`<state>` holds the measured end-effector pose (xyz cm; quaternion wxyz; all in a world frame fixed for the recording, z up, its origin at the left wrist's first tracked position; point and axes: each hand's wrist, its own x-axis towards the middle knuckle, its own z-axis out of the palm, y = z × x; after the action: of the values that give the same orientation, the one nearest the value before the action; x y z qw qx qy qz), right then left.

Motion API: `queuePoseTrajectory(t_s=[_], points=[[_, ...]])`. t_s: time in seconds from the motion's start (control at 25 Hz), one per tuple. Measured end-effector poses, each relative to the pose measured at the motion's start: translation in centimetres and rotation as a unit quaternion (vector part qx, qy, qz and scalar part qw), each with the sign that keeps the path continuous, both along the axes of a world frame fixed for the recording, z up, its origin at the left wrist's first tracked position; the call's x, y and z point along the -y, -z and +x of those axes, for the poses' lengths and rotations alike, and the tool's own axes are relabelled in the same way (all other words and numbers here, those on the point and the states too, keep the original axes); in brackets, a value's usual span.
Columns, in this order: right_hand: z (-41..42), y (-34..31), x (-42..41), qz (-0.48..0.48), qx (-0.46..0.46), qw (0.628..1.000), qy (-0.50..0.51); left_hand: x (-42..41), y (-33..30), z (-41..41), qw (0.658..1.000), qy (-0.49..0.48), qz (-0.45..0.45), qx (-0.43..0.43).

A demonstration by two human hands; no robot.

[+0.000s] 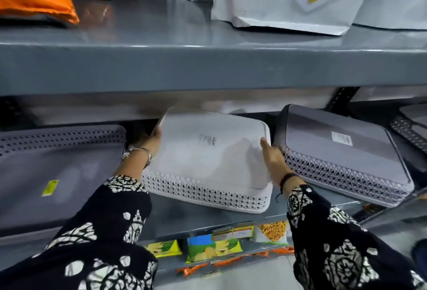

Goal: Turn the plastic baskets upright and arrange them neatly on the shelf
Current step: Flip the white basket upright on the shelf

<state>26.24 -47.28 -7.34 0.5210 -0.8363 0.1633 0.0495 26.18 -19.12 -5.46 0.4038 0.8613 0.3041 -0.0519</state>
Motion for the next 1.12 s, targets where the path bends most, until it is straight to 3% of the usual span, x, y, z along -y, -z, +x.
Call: queuePoseTrajectory(t_s=[0.08,0.2,0.32,0.4,0.56,0.76,0.92,1.12], points=[[0.1,-0.6,0.1,0.005,0.01,1.0,0.009,0.2,-0.1,-0.6,1.0,0.0,-0.015,-0.004],[0.6,-1.9,0.3,0.064,0.118,0.99,0.033,0.7,-1.3,-1.4,0.989,-0.046,-0.108,0.094],[1.2,-3.6,0.8,0.212,0.153,0.963,0.058,-0.4,-2.4,-1.4,0.945,-0.139,-0.274,0.112],[1.5,-4.0,1.0,0.311,0.146,0.938,0.048,-0.9,-3.4,-1.8,0.903,-0.183,-0.345,0.178],[1.6,-4.2,1.9,0.373,0.124,0.919,0.024,-1.8,-3.4,-2.9,0.856,-0.157,-0.439,0.224],[-0.2,-3.5,3.0,0.411,-0.025,0.91,-0.04,-2.9,-2.6,-4.0,0.933,-0.117,-0.327,0.096],[0.2,-1.7,4.2,0.35,-0.068,0.933,-0.039,-3.0,-2.3,-3.9,0.929,-0.08,-0.359,0.053],[0.1,0.4,4.6,0.28,-0.106,0.952,-0.06,-2.3,-1.6,-4.3,0.95,-0.076,-0.303,0.015]])
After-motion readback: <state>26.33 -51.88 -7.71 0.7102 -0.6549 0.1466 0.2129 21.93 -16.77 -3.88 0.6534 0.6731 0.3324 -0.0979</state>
